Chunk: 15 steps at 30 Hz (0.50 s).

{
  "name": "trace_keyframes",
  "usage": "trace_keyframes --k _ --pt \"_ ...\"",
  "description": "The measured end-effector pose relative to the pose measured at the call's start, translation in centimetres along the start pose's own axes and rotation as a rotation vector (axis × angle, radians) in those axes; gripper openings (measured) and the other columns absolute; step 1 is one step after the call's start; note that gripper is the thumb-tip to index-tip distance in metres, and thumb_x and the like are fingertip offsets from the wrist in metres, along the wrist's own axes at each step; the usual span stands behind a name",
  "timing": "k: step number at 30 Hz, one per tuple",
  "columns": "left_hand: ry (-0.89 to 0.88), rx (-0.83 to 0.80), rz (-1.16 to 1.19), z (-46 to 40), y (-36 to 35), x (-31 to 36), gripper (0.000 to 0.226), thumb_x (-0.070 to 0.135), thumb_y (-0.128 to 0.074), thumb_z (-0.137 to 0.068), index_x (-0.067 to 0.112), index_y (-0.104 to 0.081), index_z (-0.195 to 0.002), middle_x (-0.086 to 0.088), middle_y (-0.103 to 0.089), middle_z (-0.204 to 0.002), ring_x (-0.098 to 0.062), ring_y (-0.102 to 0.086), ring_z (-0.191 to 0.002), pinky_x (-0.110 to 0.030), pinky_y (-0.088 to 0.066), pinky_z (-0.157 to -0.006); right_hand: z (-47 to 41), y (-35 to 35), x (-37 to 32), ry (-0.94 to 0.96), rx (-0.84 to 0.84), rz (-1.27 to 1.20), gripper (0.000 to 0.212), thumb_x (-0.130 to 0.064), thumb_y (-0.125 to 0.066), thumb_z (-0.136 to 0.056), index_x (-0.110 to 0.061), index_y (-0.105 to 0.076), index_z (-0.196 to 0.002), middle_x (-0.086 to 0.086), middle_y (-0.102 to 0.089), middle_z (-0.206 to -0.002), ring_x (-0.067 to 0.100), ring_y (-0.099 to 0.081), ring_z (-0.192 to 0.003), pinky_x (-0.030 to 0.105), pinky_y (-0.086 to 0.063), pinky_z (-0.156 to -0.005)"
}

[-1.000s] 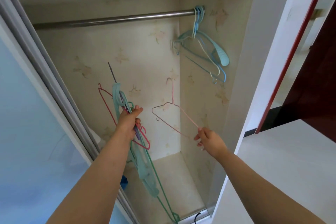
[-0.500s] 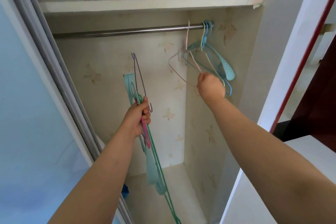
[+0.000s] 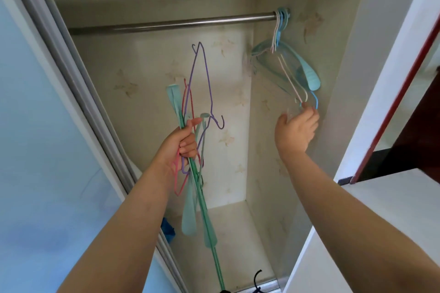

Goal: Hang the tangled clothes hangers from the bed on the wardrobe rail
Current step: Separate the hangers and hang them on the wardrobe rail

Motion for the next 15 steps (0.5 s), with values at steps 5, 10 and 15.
trace_keyframes --k 5,10,15 --pt "0.005 -0.063 -0.001 0.5 -2.1 -0.9 0.018 0.028 -0.044 -0.097 0.015 -0.056 -0.099 0.011 -0.026 -0.040 0.000 -0.022 -0.031 -0.015 -0.020 -0.034 10.3 -7.8 -0.5 -0.120 -0.792 -0.293 0.033 -0.031 -0.045 -0.100 -0.003 -0.061 -0.107 0.013 -0.067 -0.099 0.029 -0.063 -0.092 0.031 -0.045 -0.080" --pt "0.030 -0.177 0.115 0.9 -4.5 -2.6 0.025 0.029 -0.053 -0.093 0.018 -0.039 -0.076 0.009 -0.028 -0.046 -0.001 -0.025 -0.035 -0.014 -0.024 -0.034 16.7 -10.8 -3.7 -0.557 -1.194 -0.593 0.049 -0.043 -0.035 -0.101 -0.005 -0.064 -0.110 0.006 -0.066 -0.087 0.021 -0.060 -0.081 0.035 -0.052 -0.083" --pt "0.057 -0.177 0.110 1.6 -4.9 -3.4 0.018 0.030 -0.057 -0.089 0.014 -0.048 -0.091 0.006 -0.032 -0.054 -0.005 -0.033 -0.044 -0.017 -0.035 -0.044 15.8 -10.6 -2.9 -0.621 -0.960 -0.634 0.019 -0.002 -0.043 -0.092 -0.005 -0.061 -0.086 0.008 -0.058 -0.064 0.018 -0.052 -0.055 0.026 -0.044 -0.054"
Point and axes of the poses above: each hand's wrist, its own z-axis away from the middle knuckle, its own y-axis out of the back of the hand, x = y × z, the point moved 8 cm from there along -z, towards the middle knuckle
